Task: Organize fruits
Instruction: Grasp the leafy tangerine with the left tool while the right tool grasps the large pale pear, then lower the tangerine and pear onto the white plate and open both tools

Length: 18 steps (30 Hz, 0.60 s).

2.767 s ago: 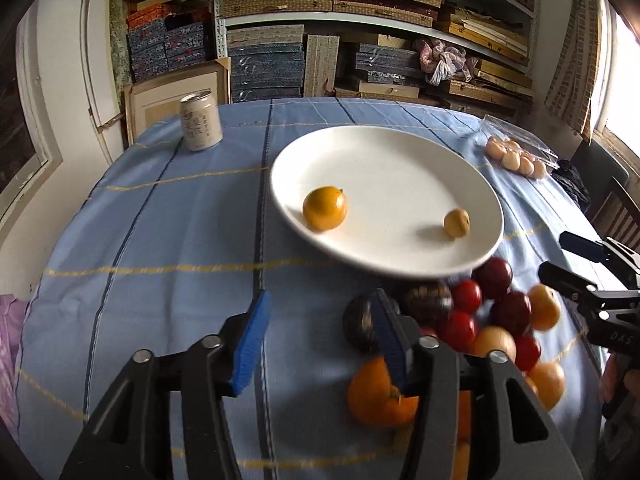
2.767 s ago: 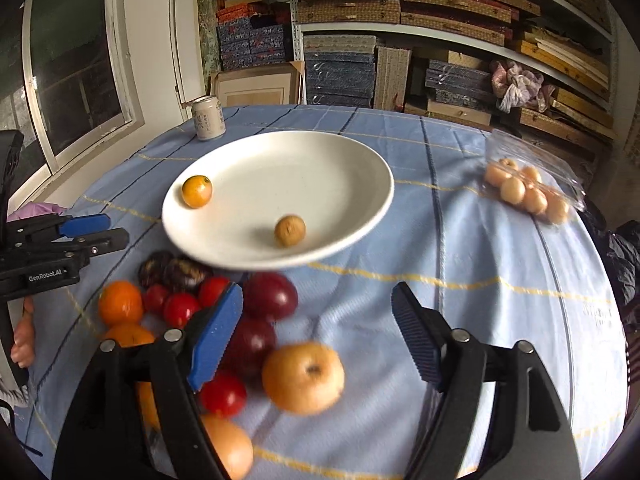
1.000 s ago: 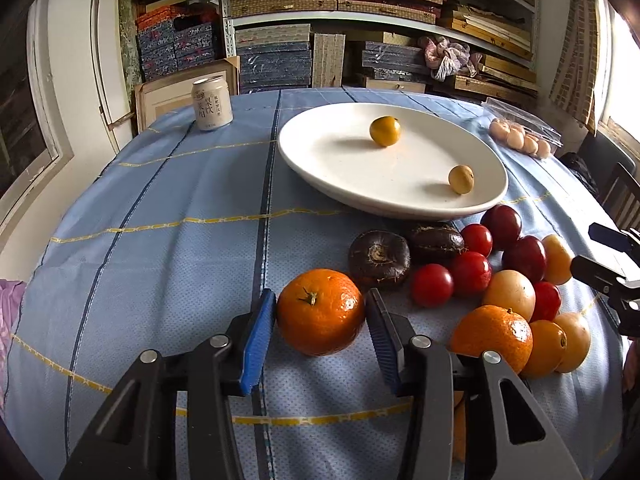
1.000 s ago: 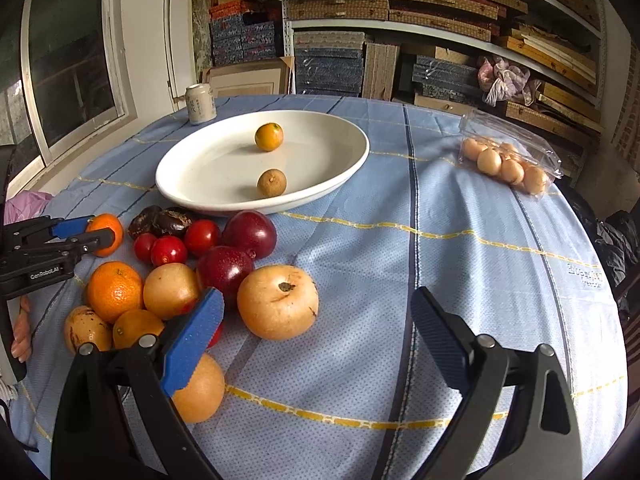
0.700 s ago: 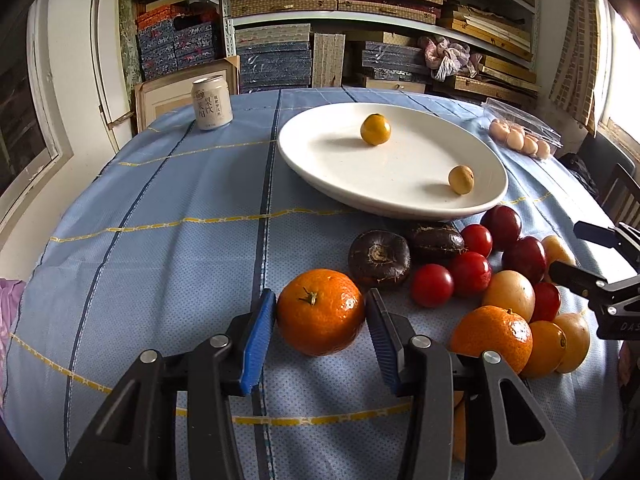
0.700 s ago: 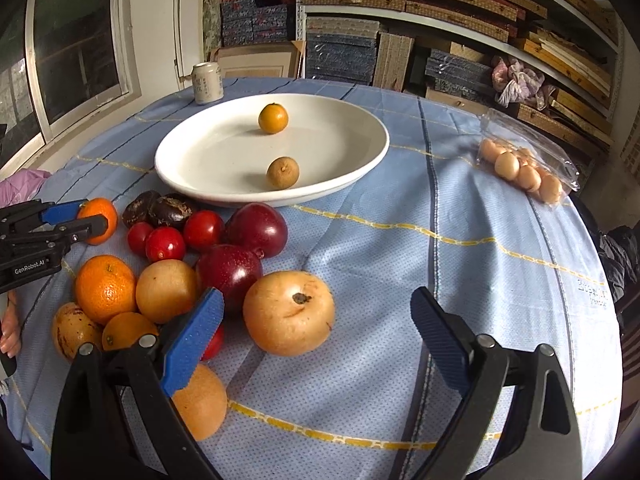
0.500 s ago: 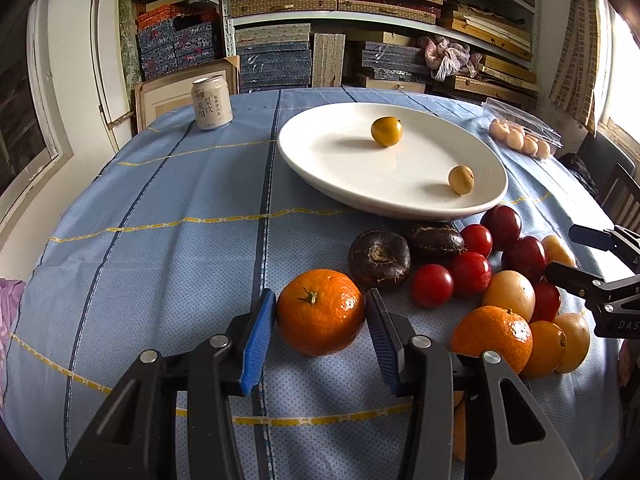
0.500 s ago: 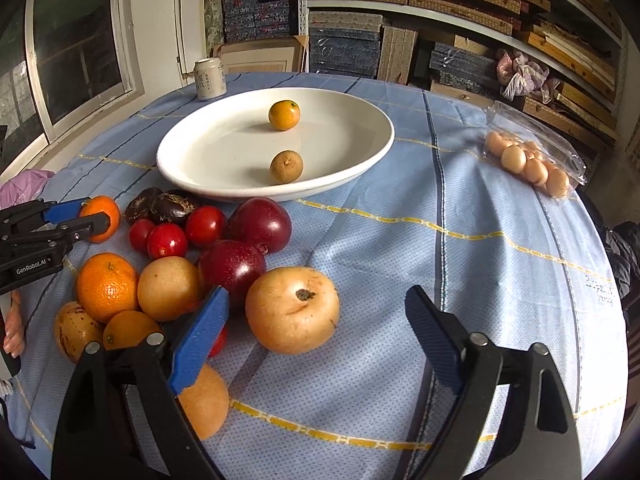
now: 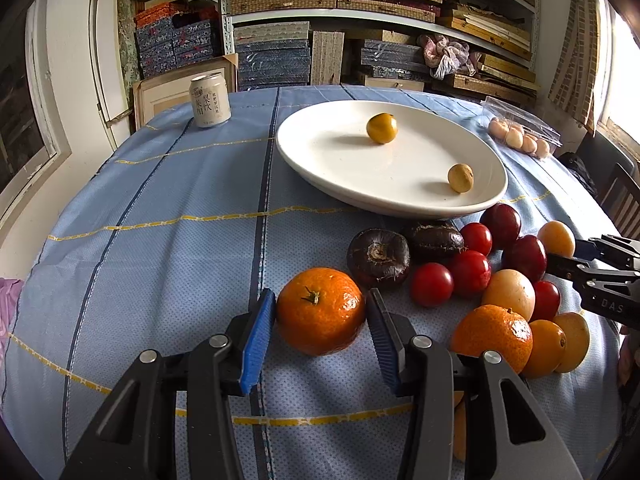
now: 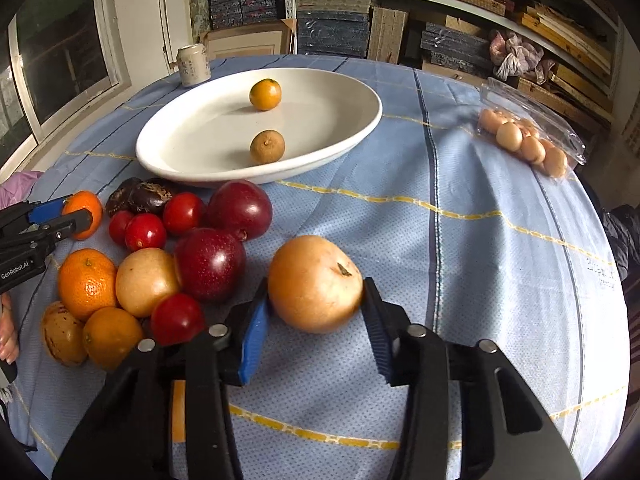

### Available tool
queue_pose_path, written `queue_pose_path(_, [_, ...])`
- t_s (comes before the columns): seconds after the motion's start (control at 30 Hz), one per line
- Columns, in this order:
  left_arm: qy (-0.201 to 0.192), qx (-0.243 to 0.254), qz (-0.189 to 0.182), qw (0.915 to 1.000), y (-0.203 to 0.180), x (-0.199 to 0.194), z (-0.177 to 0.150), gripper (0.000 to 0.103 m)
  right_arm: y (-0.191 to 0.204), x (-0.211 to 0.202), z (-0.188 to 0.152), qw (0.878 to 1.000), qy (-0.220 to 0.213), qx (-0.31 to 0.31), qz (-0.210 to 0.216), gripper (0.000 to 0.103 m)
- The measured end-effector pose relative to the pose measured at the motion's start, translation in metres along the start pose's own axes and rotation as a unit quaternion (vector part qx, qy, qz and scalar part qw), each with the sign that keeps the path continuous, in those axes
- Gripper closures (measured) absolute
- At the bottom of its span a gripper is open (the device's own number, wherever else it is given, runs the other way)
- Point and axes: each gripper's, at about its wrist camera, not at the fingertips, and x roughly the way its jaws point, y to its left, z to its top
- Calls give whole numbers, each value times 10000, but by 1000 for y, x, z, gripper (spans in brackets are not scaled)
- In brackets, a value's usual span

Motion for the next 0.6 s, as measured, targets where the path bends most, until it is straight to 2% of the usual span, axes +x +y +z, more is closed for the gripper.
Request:
queue_pose_path(0.03, [3, 1, -2, 10000, 0, 0, 0, 56, -2, 0, 0, 10000, 3, 22, 30, 59])
queue_pose_path(0.17, [23, -15, -17, 10000, 1, 1, 0, 55, -5, 0, 5, 9999, -135, 52, -7, 41])
queue_pose_path(0.23, [24, -13, -16, 10000, 1, 1, -1, 55, -4, 1, 6, 9999, -120, -12, -9, 41])
queue_pose_path(0.33, [55, -27, -39, 10000, 2, 3, -1, 55, 0, 2, 7, 9999, -89, -121, 72, 57])
queue_pose_path(0.47, [65, -68, -87, 9999, 4, 3, -1, 55, -1, 1, 6, 9999, -104, -102, 82, 57])
queue_pose_path(0.6, [-46, -126, -108, 9999, 5, -1, 1, 56, -3, -9, 4, 9993, -356, -9, 56, 57])
